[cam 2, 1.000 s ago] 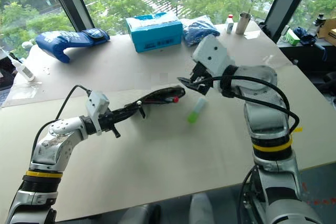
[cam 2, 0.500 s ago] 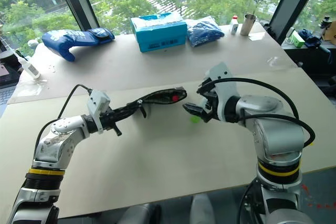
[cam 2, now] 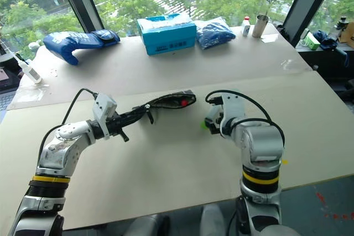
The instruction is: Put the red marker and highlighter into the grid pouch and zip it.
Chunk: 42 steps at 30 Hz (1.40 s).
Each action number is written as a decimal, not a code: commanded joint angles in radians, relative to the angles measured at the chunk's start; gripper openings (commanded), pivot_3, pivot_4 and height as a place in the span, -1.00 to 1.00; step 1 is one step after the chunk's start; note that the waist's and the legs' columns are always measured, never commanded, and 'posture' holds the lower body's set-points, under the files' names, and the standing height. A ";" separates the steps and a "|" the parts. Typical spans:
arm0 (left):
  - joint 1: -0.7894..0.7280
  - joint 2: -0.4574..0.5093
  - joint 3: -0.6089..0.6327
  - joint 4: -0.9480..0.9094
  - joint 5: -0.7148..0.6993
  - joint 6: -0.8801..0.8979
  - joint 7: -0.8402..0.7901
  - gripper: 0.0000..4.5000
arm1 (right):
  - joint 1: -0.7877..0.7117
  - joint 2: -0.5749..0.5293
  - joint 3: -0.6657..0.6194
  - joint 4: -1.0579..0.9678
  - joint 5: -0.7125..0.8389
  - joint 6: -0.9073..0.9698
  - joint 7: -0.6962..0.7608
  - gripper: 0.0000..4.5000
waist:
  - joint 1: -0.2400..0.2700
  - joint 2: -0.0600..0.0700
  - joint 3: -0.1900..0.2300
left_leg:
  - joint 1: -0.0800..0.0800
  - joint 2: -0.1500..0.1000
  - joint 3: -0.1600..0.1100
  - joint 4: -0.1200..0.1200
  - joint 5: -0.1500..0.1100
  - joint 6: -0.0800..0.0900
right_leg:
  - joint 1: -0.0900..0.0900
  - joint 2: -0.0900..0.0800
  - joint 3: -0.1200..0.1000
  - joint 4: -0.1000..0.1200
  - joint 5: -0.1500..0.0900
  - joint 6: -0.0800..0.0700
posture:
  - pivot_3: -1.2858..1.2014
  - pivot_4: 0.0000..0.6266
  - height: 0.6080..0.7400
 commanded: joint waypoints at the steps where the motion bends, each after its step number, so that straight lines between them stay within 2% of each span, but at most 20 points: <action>1: 0.003 0.001 0.012 -0.038 -0.004 -0.018 0.008 -1.00 | -0.043 0.052 -0.041 0.031 -0.011 0.007 -0.045 0.81 | -0.002 0.000 0.000 | 0.000 0.000 0.000 0.000 0.000 0.000 | 0.000 0.000 0.000 0.000 0.000 0.000 | 0.03 -0.52 1.00; 12: 0.028 0.002 0.021 -0.059 -0.011 -0.013 0.023 -1.00 | -0.045 0.099 -0.027 0.162 -0.042 -0.050 -0.130 0.81 | -0.008 0.001 -0.001 | 0.000 0.000 0.000 0.000 0.000 0.000 | 0.000 0.000 0.000 0.000 0.000 0.000 | 0.03 -0.52 1.00; 15: 0.029 0.002 0.023 -0.061 -0.012 -0.011 0.027 -1.00 | -0.026 0.107 -0.015 0.189 -0.043 -0.071 -0.148 0.49 | -0.012 0.001 -0.002 | 0.000 0.000 0.000 0.000 0.000 0.000 | 0.001 0.000 0.000 0.000 0.000 0.000 | 0.03 -0.52 1.00; 20: 0.032 0.003 0.025 -0.066 -0.015 -0.011 0.034 -1.00 | -0.006 0.105 -0.002 0.197 -0.031 -0.090 -0.151 -0.24 | -0.021 0.000 -0.004 | 0.002 0.000 0.000 0.000 0.000 0.000 | 0.002 0.000 0.000 0.000 0.001 0.000 | 0.03 -0.52 1.00; 21: 0.033 0.004 0.026 -0.067 -0.016 -0.010 0.035 -1.00 | -0.005 0.101 -0.004 0.196 -0.029 -0.092 -0.149 -0.44 | -0.022 0.000 -0.004 | 0.003 0.000 0.000 0.000 0.000 0.000 | 0.002 0.000 0.000 0.001 0.001 0.000 | 0.03 -0.52 1.00; 22: 0.033 0.004 0.027 -0.067 -0.017 -0.009 0.036 -1.00 | -0.004 0.095 -0.010 0.195 -0.028 -0.096 -0.149 -0.53 | -0.023 0.000 -0.004 | 0.003 0.000 0.000 0.000 0.000 0.000 | 0.002 0.000 0.000 0.001 0.001 0.000 | 0.03 -0.52 1.00; 27: 0.029 0.005 0.027 -0.062 -0.017 -0.010 0.037 -1.00 | -0.021 0.037 -0.025 0.184 0.009 -0.128 -0.100 -0.54 | -0.022 0.000 -0.004 | 0.004 0.000 0.000 0.000 0.000 0.000 | 0.003 0.000 0.000 0.001 0.001 0.000 | 0.03 -0.52 1.00; 29: 0.026 0.004 0.026 -0.058 -0.016 -0.011 0.036 -1.00 | -0.055 -0.045 0.007 0.170 0.051 -0.220 -0.009 -0.54 | -0.021 0.000 -0.004 | 0.004 0.000 0.000 0.000 0.000 0.000 | 0.003 0.000 0.000 0.000 0.001 0.000 | 0.03 -0.52 1.00; 32: 0.024 0.004 0.025 -0.055 -0.015 -0.012 0.034 -1.00 | -0.076 -0.119 0.034 0.171 0.064 -0.324 0.039 -0.54 | -0.022 0.001 -0.004 | 0.003 -0.001 0.000 0.000 0.000 0.000 | 0.002 0.000 0.000 0.000 0.001 0.001 | 0.03 -0.52 1.00; 34: 0.019 0.004 0.024 -0.048 -0.015 -0.012 0.031 -1.00 | -0.122 -0.259 0.045 0.178 0.047 -0.522 0.124 -0.54 | -0.024 0.000 -0.004 | 0.003 0.000 0.000 -0.001 0.000 0.000 | 0.002 0.000 0.000 0.000 0.001 0.001 | 0.03 -0.52 1.00; 36: 0.015 0.004 0.022 -0.044 -0.014 -0.012 0.028 -1.00 | -0.146 -0.377 0.058 0.124 0.095 -0.623 0.271 -0.54 | -0.024 0.002 -0.002 | 0.002 0.000 0.001 -0.002 0.000 0.000 | 0.001 0.000 0.000 -0.001 0.001 0.001 | 0.03 -0.52 1.00; 39: 0.009 0.002 0.018 -0.036 -0.011 -0.014 0.027 -1.00 | -0.075 -0.525 0.126 -0.068 0.209 -0.742 0.537 -0.54 | -0.022 0.002 -0.002 | 0.001 0.000 0.002 -0.002 0.000 0.000 | 0.000 0.000 -0.001 -0.002 0.001 0.001 | 0.03 -0.52 1.00; 42: 0.000 -0.002 0.013 -0.029 -0.009 -0.015 0.026 -1.00 | -0.041 -0.616 0.156 -0.155 0.300 -0.754 0.681 -0.54 | -0.026 0.001 -0.002 | 0.001 0.003 0.001 -0.003 0.000 0.000 | 0.001 0.002 -0.004 -0.002 0.001 0.001 | 0.03 -0.52 1.00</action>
